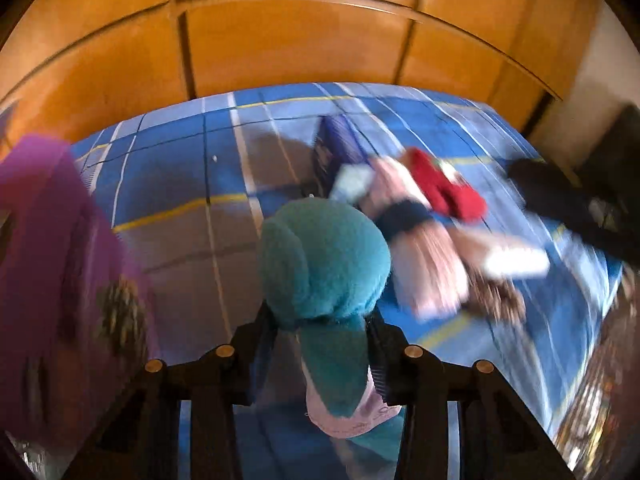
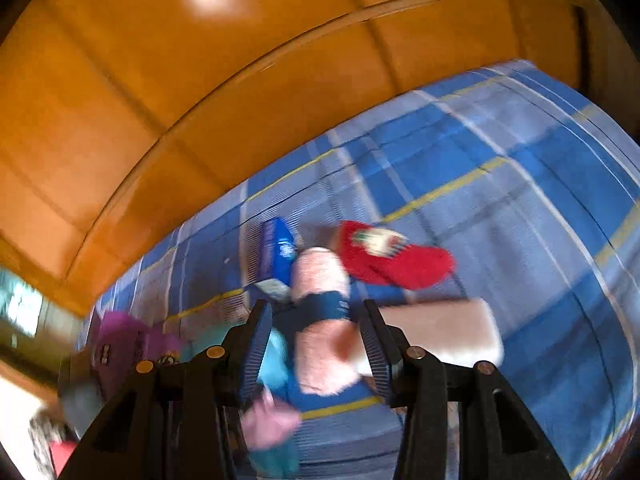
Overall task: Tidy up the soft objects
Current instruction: 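Grasp the teal plush toy with the left tool while the right grasps the blue tissue packet, then carry the teal plush into the gold tray and open the left tool while the right holds the packet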
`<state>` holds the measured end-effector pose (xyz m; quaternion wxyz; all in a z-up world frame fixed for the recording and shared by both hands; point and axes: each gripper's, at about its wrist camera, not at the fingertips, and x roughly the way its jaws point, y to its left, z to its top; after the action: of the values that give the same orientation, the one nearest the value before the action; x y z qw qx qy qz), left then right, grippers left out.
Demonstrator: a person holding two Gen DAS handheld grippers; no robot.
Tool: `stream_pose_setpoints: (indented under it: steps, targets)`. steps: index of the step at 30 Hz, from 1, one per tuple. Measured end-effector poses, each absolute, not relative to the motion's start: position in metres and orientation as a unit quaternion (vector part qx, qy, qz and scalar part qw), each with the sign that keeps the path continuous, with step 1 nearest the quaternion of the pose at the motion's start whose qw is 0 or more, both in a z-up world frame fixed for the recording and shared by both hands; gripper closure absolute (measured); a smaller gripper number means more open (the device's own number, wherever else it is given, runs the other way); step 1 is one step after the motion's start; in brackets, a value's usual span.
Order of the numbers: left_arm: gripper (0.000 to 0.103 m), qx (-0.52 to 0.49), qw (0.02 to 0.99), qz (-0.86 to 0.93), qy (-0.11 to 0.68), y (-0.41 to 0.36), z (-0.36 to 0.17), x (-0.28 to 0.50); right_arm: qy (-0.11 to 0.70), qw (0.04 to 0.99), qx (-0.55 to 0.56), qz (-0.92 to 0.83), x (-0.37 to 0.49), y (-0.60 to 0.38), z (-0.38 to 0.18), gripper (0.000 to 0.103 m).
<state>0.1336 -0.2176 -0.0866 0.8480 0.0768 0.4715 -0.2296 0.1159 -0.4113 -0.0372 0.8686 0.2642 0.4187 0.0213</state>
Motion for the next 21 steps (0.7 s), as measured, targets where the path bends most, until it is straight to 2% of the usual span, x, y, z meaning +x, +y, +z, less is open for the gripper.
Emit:
stream_pose_setpoints:
  steps: [7,14,15,17,21]
  targets:
    - [0.061,0.100,0.847,-0.255,0.456,-0.192,-0.087,0.088,0.460,0.868,0.178,0.053,0.181,-0.373,-0.041,0.057]
    - [0.061,0.076,0.846,-0.248,0.465,-0.168,-0.093,0.081,0.517,0.849,0.106,0.028,0.237,-0.337,-0.074,0.058]
    - [0.061,0.072,0.846,-0.246,0.467,-0.166,-0.095,0.081,0.525,0.845,0.097,0.024,0.239,-0.333,-0.079,0.075]
    - [0.061,0.068,0.848,-0.248,0.463,-0.164,-0.096,0.081,0.525,0.847,0.079,0.027,0.237,-0.329,-0.079,0.079]
    - [0.061,0.068,0.850,-0.252,0.458,-0.164,-0.097,0.080,0.502,0.860,0.079,0.050,0.203,-0.330,-0.055,0.080]
